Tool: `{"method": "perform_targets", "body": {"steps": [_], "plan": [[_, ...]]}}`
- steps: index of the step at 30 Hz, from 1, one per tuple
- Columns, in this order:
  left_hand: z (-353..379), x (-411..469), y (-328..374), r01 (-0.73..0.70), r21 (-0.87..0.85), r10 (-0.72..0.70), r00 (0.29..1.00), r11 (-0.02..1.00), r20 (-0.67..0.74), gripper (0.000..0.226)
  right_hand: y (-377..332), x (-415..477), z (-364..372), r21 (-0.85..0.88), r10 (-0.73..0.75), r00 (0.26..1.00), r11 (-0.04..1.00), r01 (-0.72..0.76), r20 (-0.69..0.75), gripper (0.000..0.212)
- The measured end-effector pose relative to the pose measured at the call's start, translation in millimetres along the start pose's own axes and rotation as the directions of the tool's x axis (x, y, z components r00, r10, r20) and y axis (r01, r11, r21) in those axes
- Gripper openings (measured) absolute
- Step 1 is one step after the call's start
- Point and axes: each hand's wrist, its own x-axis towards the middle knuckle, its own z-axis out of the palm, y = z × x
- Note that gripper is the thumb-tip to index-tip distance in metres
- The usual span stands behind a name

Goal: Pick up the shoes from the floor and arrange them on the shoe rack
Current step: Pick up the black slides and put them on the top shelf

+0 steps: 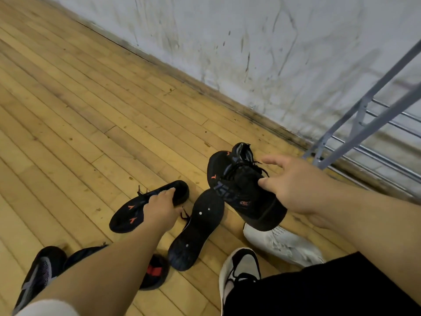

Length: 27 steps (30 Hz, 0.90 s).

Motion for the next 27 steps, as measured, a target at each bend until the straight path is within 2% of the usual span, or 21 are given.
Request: {"method": "perform_targets", "body": {"steps": [5,7,10,13,19,22,24,27], "plan": [[18.3,24.0,14.8,0.094,-0.198,-0.092,0.996,0.976,0.018,0.072,1.9,5.8,-3.4,0.043,0.071,0.997,0.997,-0.071,0.003,0.055],[27.4,27.5,23.9,0.163,-0.289,-0.171,0.985,0.943,-0.003,0.065,-0.1,6.2,-3.8,0.044,0.080,0.997,0.996,-0.080,0.015,0.055],[28.7,33.3,36.6,0.280,-0.405,-0.321,0.946,0.870,-0.035,0.047,2.5,7.9,-3.6,0.088,0.051,0.999,0.995,-0.051,0.002,0.052],[16.2,37.3,43.1,0.322,-0.482,-0.418,0.902,0.815,-0.105,0.033,2.4,6.6,-3.5,0.134,0.072,0.997,0.988,-0.074,0.016,0.055],[-21.9,-6.9,52.5,0.206,-0.682,-0.428,0.887,0.701,-0.172,0.017,1.7,3.4,-7.9,0.186,0.067,0.998,0.980,-0.065,-0.004,0.056],[-52.9,-37.4,55.2,0.100,-0.740,-0.390,0.892,0.666,-0.230,0.027,1.0,3.2,-13.2,0.173,0.050,0.998,0.984,-0.043,-0.037,0.056],[-79.3,-56.2,60.9,0.031,-0.764,-0.331,0.912,0.644,-0.243,0.027,0.3,-0.2,-17.8,0.248,0.067,0.997,0.967,-0.052,-0.050,0.050],[-124.6,-86.4,78.2,-0.074,-0.830,-0.240,0.940,0.553,-0.243,0.024,0.3,-10.9,-31.1,0.392,0.088,0.991,0.919,-0.041,-0.104,0.039]]}}
